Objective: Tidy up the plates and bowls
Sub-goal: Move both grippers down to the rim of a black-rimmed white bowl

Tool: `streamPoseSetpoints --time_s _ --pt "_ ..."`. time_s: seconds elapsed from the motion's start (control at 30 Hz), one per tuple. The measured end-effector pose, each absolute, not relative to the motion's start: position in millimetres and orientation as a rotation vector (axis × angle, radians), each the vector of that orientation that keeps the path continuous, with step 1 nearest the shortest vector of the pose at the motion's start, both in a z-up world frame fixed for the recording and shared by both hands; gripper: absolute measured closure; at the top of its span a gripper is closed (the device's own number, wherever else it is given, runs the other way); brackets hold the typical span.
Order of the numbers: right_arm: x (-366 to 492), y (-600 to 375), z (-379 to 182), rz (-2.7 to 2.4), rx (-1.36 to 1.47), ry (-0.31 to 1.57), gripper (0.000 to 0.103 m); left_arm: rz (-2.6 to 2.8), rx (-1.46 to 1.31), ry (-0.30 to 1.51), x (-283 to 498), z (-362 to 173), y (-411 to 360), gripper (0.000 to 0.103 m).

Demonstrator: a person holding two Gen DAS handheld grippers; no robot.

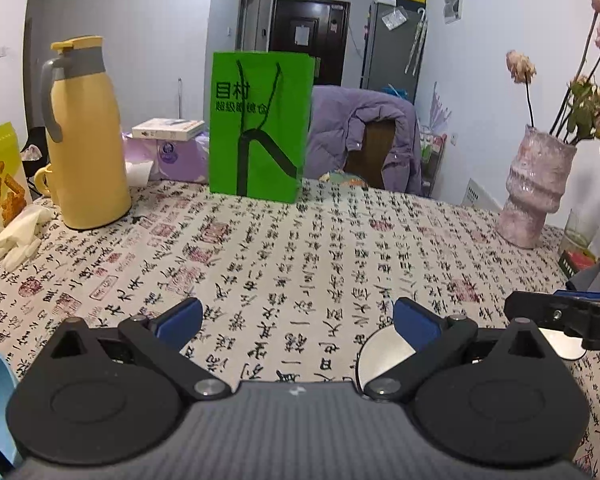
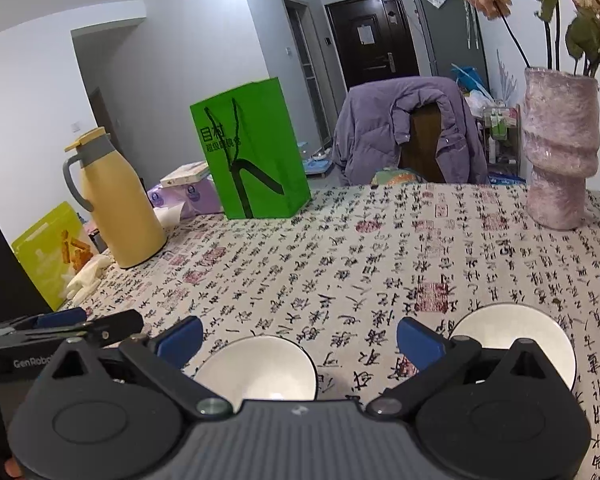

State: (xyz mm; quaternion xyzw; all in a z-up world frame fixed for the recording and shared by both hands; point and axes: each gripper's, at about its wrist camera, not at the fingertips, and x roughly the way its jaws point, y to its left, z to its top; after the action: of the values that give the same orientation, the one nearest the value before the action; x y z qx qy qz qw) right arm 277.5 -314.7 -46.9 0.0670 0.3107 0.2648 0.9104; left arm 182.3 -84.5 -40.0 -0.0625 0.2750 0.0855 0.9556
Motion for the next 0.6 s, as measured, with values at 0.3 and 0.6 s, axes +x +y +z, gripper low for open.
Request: streamPoseSetpoints --time_s 0.3,0.6 --pt "293.2 -311.1 -79.9 0.519 0.147 0.751 0.000 0.160 -0.148 0.653 202.6 -57.5 -92.0 0.000" --pt "302.2 -303.8 -103.8 0.523 0.154 0.833 0.000 0.187 -0.113 0.710 218.0 -72.4 -102.3 0.000"
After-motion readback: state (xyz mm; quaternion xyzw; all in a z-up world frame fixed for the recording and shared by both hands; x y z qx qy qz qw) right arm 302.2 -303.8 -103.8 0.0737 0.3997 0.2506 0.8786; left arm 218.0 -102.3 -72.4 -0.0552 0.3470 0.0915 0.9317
